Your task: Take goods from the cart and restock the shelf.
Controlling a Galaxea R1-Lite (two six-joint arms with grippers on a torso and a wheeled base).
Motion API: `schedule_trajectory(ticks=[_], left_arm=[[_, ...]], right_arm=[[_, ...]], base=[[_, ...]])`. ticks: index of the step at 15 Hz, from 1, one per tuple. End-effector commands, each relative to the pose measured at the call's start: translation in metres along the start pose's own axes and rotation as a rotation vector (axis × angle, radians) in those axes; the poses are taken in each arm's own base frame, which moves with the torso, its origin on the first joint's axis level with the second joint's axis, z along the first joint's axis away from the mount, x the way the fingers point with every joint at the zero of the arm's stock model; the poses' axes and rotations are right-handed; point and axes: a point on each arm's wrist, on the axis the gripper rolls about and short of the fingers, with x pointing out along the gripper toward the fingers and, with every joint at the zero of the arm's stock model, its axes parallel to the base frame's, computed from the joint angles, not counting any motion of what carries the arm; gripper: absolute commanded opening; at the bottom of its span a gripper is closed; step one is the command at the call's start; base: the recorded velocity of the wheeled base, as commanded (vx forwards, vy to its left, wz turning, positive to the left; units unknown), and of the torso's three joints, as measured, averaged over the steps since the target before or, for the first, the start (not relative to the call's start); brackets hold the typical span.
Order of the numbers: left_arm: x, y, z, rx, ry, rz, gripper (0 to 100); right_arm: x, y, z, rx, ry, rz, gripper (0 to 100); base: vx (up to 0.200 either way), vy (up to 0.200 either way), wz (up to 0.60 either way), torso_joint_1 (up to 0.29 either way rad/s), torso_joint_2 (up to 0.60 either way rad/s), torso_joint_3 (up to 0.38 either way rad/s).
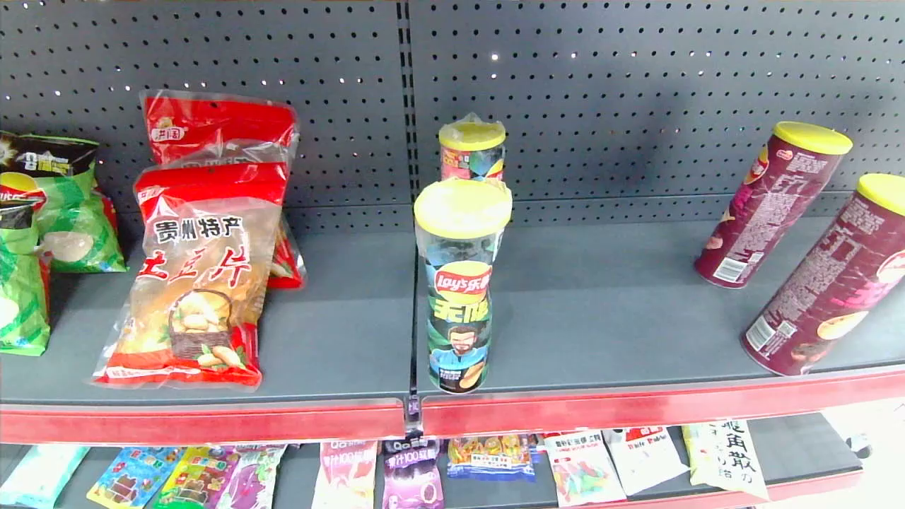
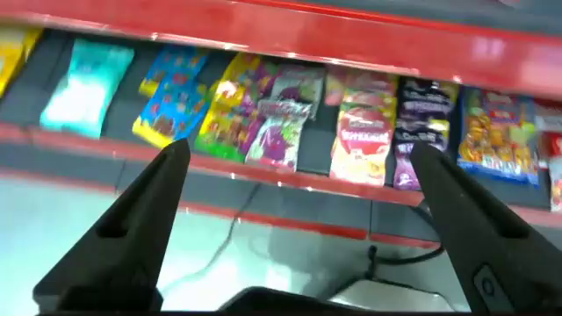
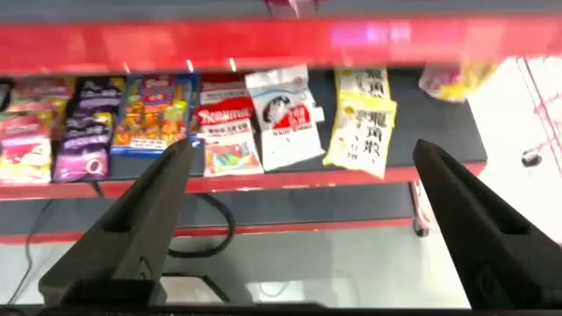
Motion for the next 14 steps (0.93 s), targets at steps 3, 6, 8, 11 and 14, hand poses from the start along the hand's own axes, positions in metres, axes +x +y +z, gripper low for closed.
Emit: schedule_trajectory(ticks=[3,6,8,11,14], left_arm=[[-0.01,0.004,-0.045,0.075,-0.194,-0.156,100],[0.007,0.001,-0.045,0.104,-0.366,-0.231,100],[0.013,0.001,-0.047,0.101,-0.429,-0.22,100],[0.015,0.003,-0.05,0.03,-0.379,-0.131,100],[0.015,0.003,-0.051,0.049,-0.379,-0.131,100]], right_arm=[[0.001,0.002,-0.064,-0.005,-0.177,-0.007,100],[0.025,0.004,-0.07,-0.008,-0.378,0.026,100],[0.026,0.004,-0.073,0.018,-0.35,0.027,100],[0.026,0.004,-0.073,0.019,-0.35,0.039,100],[0.026,0.004,-0.073,0.023,-0.35,0.049,100]], base=[[0.0,0.0,0.0,0.0,0.0,0.0],[0.0,0.0,0.0,0.0,0.0,0.0],[0.0,0.0,0.0,0.0,0.0,0.0],[0.0,0.0,0.0,0.0,0.0,0.0],[0.0,0.0,0.0,0.0,0.0,0.0]])
